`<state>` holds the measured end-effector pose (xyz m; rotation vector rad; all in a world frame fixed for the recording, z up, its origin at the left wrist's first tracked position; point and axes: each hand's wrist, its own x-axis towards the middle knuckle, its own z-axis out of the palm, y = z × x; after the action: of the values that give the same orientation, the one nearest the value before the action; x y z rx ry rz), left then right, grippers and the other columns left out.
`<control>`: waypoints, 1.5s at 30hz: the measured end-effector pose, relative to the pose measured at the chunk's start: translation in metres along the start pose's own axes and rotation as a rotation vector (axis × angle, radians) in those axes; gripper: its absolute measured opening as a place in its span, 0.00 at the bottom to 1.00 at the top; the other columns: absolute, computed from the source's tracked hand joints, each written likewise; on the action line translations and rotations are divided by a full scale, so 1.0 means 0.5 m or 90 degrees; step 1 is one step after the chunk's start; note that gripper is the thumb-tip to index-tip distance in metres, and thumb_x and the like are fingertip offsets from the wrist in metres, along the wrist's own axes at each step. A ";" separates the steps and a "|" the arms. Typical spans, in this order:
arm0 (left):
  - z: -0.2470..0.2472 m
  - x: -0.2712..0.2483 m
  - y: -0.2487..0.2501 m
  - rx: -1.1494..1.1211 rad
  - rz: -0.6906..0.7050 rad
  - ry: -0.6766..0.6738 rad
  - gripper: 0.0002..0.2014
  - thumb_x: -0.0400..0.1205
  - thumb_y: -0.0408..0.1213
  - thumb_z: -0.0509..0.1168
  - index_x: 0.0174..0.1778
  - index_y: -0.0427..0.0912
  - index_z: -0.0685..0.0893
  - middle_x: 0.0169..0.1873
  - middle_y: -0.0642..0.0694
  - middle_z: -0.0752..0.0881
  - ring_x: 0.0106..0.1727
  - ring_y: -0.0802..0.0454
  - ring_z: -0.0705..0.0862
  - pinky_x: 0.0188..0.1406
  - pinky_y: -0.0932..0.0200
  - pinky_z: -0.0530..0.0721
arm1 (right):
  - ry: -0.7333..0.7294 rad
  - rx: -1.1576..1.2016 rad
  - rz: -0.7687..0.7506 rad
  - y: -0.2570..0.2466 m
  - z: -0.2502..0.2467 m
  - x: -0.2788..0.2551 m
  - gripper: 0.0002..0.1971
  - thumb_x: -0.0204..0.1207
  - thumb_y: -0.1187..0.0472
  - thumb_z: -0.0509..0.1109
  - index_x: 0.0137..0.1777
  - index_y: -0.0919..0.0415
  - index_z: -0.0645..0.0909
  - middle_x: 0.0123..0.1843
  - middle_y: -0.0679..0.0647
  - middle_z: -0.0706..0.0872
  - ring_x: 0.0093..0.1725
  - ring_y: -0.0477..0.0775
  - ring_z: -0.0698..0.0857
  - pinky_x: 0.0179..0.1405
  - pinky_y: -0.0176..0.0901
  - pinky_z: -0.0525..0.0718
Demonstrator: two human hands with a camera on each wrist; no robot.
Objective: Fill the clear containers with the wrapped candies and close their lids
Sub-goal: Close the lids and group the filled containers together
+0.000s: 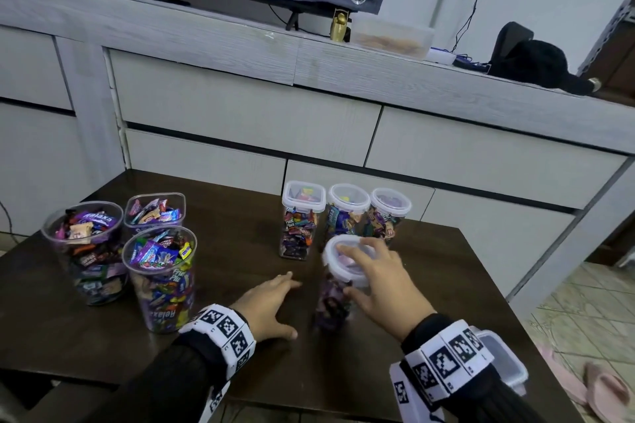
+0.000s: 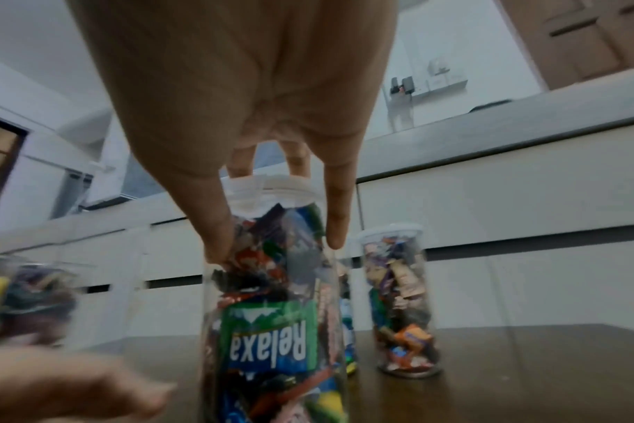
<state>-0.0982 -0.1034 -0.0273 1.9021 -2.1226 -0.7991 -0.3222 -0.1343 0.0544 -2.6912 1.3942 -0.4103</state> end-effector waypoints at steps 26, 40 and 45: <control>0.017 0.003 -0.016 0.129 -0.118 -0.077 0.42 0.77 0.63 0.67 0.83 0.55 0.57 0.86 0.50 0.47 0.86 0.50 0.45 0.83 0.39 0.47 | 0.128 0.003 0.402 0.276 -0.035 0.145 0.49 0.70 0.55 0.78 0.83 0.56 0.48 0.82 0.67 0.53 0.78 0.74 0.60 0.73 0.70 0.66; -0.208 -0.125 0.004 0.402 -0.146 0.449 0.26 0.78 0.62 0.61 0.70 0.55 0.78 0.76 0.49 0.74 0.83 0.46 0.62 0.80 0.31 0.52 | -0.329 -0.119 0.470 0.242 0.064 -0.057 0.51 0.62 0.32 0.74 0.78 0.59 0.57 0.75 0.58 0.72 0.72 0.59 0.75 0.66 0.46 0.76; -0.212 -0.133 -0.061 0.421 -0.262 0.273 0.37 0.77 0.71 0.54 0.79 0.56 0.66 0.81 0.51 0.65 0.85 0.46 0.53 0.81 0.31 0.43 | -0.308 -0.140 0.451 0.232 0.065 -0.059 0.47 0.62 0.37 0.77 0.75 0.59 0.60 0.72 0.57 0.74 0.70 0.58 0.76 0.64 0.46 0.78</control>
<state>-0.0109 -0.0686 0.0606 2.5748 -1.8706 0.3218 -0.4211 -0.1795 -0.0053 -1.9976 2.1247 0.4359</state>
